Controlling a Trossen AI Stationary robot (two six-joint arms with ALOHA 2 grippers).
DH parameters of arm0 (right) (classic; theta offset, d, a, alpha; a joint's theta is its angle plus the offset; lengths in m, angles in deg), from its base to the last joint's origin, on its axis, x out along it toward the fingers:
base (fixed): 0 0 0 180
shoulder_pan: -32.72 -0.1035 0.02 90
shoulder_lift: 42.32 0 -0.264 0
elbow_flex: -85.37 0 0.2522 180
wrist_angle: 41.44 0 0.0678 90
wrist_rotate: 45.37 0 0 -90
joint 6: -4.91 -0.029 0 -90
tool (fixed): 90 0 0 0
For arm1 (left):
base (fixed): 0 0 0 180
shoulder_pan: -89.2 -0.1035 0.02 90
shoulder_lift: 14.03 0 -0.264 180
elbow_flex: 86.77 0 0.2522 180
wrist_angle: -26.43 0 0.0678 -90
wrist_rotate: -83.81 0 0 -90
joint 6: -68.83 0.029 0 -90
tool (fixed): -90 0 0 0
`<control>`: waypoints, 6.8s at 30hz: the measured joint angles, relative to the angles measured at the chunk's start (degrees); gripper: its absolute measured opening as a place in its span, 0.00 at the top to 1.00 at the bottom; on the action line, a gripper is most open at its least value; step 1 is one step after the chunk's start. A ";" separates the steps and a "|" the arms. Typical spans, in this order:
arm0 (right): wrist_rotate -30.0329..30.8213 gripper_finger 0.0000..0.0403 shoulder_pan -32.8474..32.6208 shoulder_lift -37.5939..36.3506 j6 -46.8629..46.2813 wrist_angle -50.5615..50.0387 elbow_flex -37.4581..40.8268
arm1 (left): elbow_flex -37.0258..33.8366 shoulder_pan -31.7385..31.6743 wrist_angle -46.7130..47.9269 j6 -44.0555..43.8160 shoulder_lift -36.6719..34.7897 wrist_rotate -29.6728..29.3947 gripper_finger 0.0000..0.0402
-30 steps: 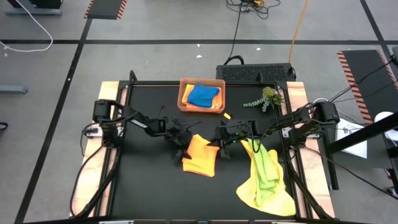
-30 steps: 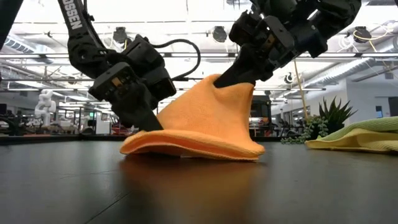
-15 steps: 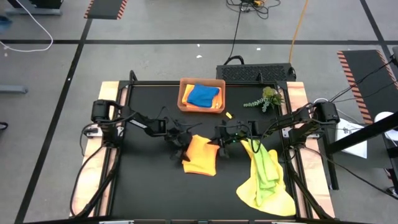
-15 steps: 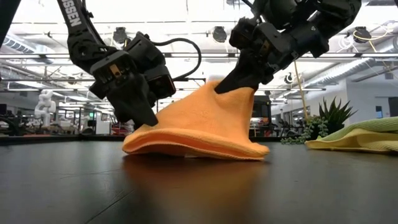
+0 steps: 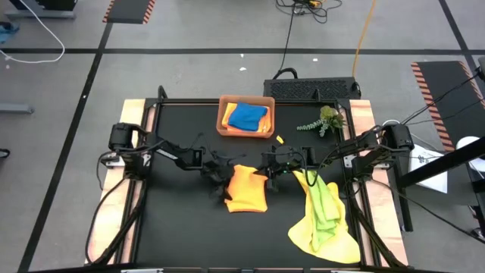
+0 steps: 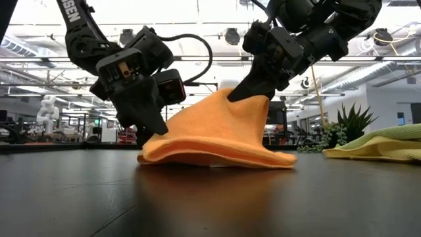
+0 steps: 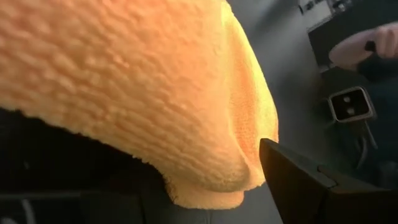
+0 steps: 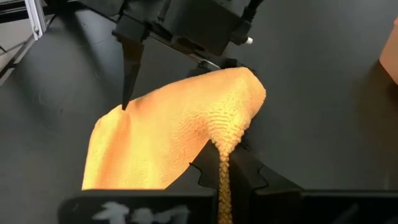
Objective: Fold microfiber towels
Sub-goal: Put the folded orange towel into the orange bin, then fold the green towel
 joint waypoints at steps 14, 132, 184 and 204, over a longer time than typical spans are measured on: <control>2.82 1.00 0.06 0.07 0.00 0.86 -0.01 | 0.77 -4.16 19.07 6.29 -12.95 -8.02 0.98; 2.34 0.71 32.24 1.97 8.90 9.89 -3.56 | 29.29 -34.42 29.82 42.96 -21.03 -24.19 0.74; 11.45 0.90 6.13 -25.94 0.31 -42.67 -0.81 | 1.84 -5.31 1.31 30.69 -36.96 -34.91 0.84; 7.78 0.65 -10.13 -24.83 -36.99 -69.91 -0.81 | 1.86 15.48 2.78 25.45 -30.39 -46.75 0.84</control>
